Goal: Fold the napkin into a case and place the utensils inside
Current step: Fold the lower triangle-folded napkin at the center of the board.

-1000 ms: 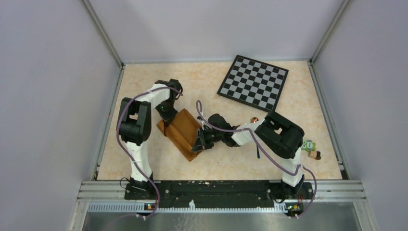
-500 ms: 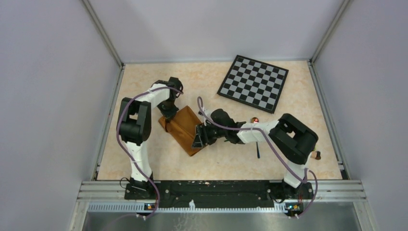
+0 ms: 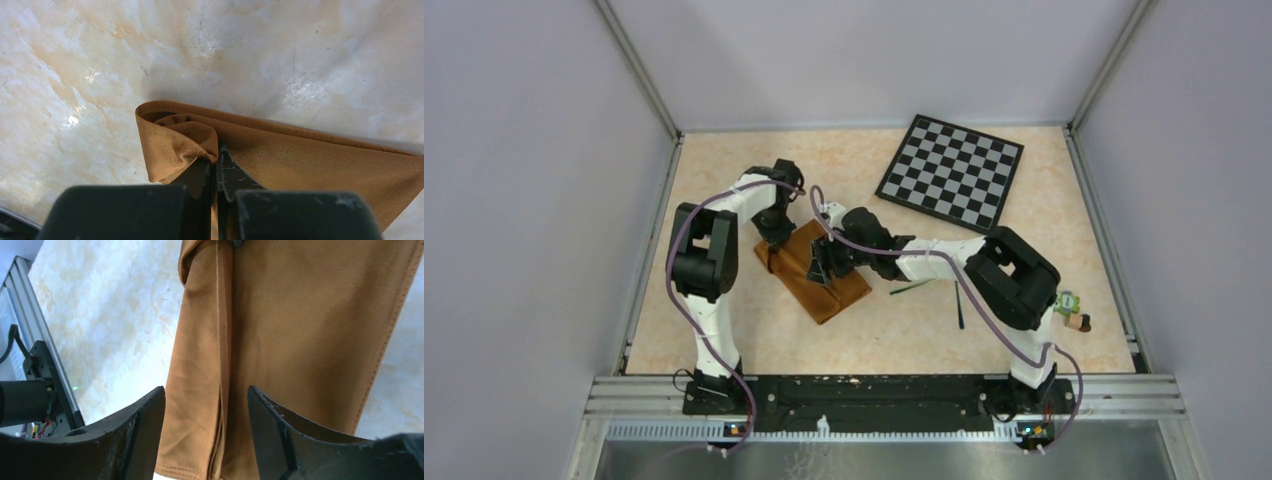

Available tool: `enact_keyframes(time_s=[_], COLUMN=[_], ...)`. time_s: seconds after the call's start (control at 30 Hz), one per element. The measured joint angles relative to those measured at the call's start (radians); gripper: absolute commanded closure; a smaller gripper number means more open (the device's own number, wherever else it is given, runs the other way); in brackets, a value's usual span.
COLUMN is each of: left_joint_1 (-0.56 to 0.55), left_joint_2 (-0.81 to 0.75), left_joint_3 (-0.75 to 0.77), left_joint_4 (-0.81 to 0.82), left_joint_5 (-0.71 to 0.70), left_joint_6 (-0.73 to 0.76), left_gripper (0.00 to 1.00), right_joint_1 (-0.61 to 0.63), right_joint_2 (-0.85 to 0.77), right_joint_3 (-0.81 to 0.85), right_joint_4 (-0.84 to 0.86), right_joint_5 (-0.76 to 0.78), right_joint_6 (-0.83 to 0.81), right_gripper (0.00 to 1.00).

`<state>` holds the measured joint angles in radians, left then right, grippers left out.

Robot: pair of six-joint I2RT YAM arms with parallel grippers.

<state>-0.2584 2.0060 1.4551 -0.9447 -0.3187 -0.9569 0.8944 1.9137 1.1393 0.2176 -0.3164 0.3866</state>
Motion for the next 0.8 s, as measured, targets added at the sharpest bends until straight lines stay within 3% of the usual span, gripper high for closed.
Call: enact_keyframes(time_s=[0.13, 0.23, 0.4, 0.47, 0.5, 0.6, 0.7, 0.8], left_joint_1=[0.001, 0.002, 0.002, 0.002, 0.002, 0.002, 0.003, 0.002], left_joint_2=[0.0, 0.0, 0.0, 0.0, 0.0, -0.003, -0.012, -0.039], left_joint_3=[0.0, 0.0, 0.0, 0.0, 0.0, 0.0, 0.0, 0.0], left_joint_4=[0.003, 0.003, 0.004, 0.004, 0.005, 0.012, 0.035, 0.056], left_joint_5=[0.01, 0.014, 0.015, 0.017, 0.019, 0.038, 0.084, 0.132], left_joint_6=[0.01, 0.014, 0.014, 0.015, 0.017, 0.031, 0.043, 0.065], left_gripper=[1.0, 1.0, 1.0, 0.98, 0.92, 0.5, 0.2, 0.08], right_joint_1=[0.0, 0.005, 0.011, 0.011, 0.011, 0.011, 0.011, 0.011], right_joint_2=[0.077, 0.114, 0.148, 0.151, 0.151, 0.152, 0.152, 0.152], right_joint_3=[0.039, 0.042, 0.074, 0.074, 0.074, 0.073, 0.064, 0.043], right_joint_4=[-0.001, 0.0, 0.003, -0.005, -0.006, -0.009, 0.006, 0.041], right_joint_5=[-0.006, -0.009, 0.002, 0.017, 0.023, 0.034, 0.039, 0.043], right_joint_6=[0.0, 0.003, 0.016, 0.026, 0.035, 0.063, 0.1, 0.135], right_gripper=[0.46, 0.57, 0.97, 1.0, 1.0, 1.0, 1.0, 1.0])
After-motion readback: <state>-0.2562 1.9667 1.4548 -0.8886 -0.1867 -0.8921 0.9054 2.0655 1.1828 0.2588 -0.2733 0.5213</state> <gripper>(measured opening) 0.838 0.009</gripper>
